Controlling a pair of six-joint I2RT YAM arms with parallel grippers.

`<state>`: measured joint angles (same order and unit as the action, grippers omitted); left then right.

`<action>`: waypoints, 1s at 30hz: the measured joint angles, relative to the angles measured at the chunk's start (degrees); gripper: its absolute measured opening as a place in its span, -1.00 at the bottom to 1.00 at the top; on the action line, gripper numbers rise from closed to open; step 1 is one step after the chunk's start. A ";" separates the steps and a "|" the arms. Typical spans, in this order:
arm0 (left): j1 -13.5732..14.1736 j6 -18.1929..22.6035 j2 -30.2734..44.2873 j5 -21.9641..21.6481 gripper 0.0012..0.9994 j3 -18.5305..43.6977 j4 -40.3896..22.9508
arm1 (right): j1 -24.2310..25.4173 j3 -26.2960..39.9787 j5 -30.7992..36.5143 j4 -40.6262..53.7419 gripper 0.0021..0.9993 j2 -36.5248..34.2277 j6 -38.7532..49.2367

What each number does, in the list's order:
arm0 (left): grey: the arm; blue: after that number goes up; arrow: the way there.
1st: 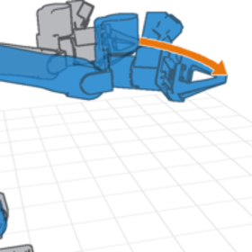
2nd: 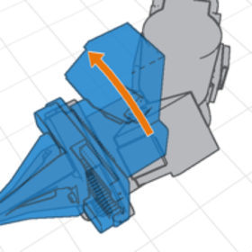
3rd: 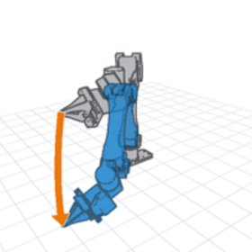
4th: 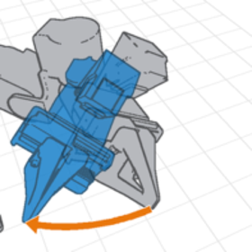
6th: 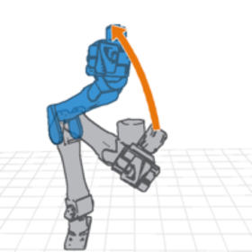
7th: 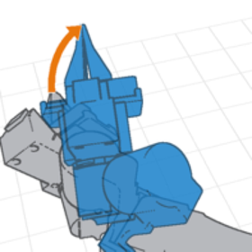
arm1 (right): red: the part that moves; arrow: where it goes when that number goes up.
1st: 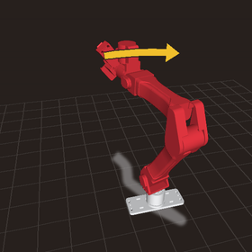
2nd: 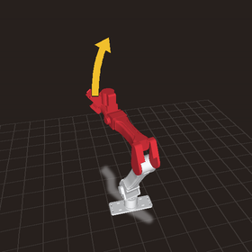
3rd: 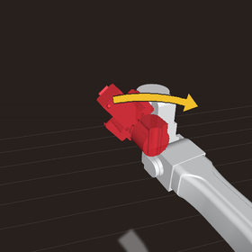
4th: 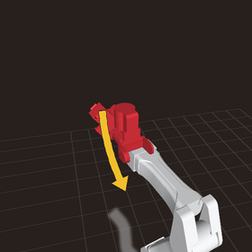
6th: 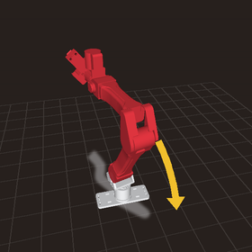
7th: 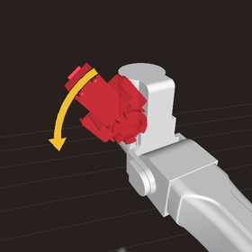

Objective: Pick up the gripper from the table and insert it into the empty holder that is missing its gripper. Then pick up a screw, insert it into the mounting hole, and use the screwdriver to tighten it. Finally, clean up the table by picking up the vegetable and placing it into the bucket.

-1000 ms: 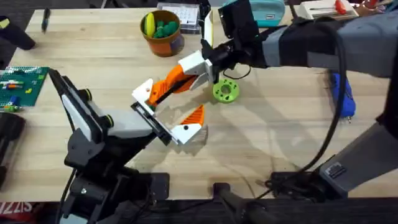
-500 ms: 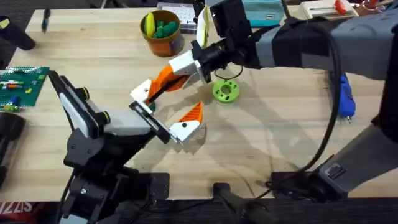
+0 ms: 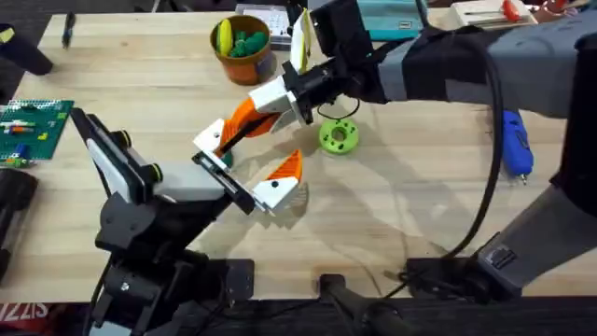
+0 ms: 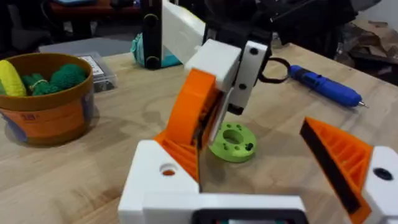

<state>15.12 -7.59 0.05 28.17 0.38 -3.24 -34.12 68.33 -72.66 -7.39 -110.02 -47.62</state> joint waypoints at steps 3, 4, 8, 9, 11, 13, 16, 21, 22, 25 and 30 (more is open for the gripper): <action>-0.20 -0.11 0.00 -0.39 0.97 0.00 0.00 | -0.27 0.15 0.66 -0.18 -0.96 0.00 0.02; -0.26 -0.17 0.00 -0.45 0.97 0.00 0.00 | -0.31 0.20 0.83 -0.22 -0.97 0.02 0.02; -0.29 -0.22 0.00 -0.51 0.97 0.00 0.00 | -0.34 0.20 0.87 -0.22 -0.97 0.02 0.02; -0.29 -0.22 0.00 -0.53 0.97 0.00 0.00 | -0.34 0.20 0.87 -0.21 -0.96 0.02 0.02; -0.29 -0.22 0.00 -0.54 0.97 0.00 0.00 | -0.34 0.20 0.87 -0.20 -0.96 0.02 0.02; -0.29 -0.22 0.00 -0.54 0.97 0.00 0.00 | -0.34 0.20 0.87 -0.20 -0.96 0.00 0.02; -0.29 -0.18 0.00 -0.56 0.97 0.00 0.02 | -0.34 0.20 0.95 -0.27 -0.84 0.00 0.00; -0.29 -0.13 0.00 -0.96 0.97 0.00 0.02 | -0.62 0.20 1.71 -0.33 -0.72 0.02 -0.02; -0.29 -0.13 0.00 -0.99 0.97 0.00 0.02 | -0.62 0.20 1.74 -0.32 -0.71 0.00 -0.02; -0.29 0.01 0.00 -1.01 0.97 0.00 0.02 | -0.62 0.20 1.68 -0.71 -0.67 0.00 0.00; -0.29 0.30 0.00 -1.00 0.97 0.00 0.02 | -0.60 0.20 0.90 -1.38 -0.61 -0.45 0.00</action>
<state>14.83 -7.29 0.05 27.17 0.38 -3.22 -34.72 68.53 -71.76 -8.77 -110.47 -47.62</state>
